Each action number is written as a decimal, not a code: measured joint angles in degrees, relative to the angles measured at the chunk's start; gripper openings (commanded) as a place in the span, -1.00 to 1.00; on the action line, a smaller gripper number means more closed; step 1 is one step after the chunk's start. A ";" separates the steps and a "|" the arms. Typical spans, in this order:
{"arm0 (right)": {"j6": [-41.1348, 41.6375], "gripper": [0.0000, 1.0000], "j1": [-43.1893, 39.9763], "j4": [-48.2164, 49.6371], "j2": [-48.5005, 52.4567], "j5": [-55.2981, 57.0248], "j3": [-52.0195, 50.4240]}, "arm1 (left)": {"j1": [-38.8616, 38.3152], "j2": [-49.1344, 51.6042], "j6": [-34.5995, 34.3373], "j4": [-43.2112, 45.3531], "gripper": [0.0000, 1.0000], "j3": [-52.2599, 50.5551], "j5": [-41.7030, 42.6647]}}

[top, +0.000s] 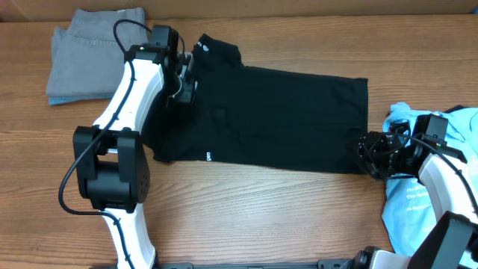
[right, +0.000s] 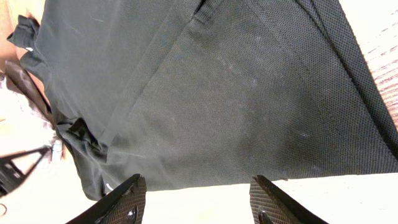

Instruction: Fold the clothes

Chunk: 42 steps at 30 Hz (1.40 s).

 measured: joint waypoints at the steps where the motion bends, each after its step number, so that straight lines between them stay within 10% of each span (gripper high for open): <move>1: -0.09 0.16 0.00 0.00 0.00 0.09 0.00 | 0.07 0.00 -0.04 -2.34 -0.05 -0.02 -0.79; 11: -0.39 0.24 0.00 2.23 0.00 3.89 0.00 | 3.76 0.00 -0.26 -13.49 -0.39 -2.14 -5.27; 42: -0.52 0.49 0.00 2.43 0.00 8.55 0.00 | 9.88 0.00 -1.31 -15.43 -0.23 -8.13 2.34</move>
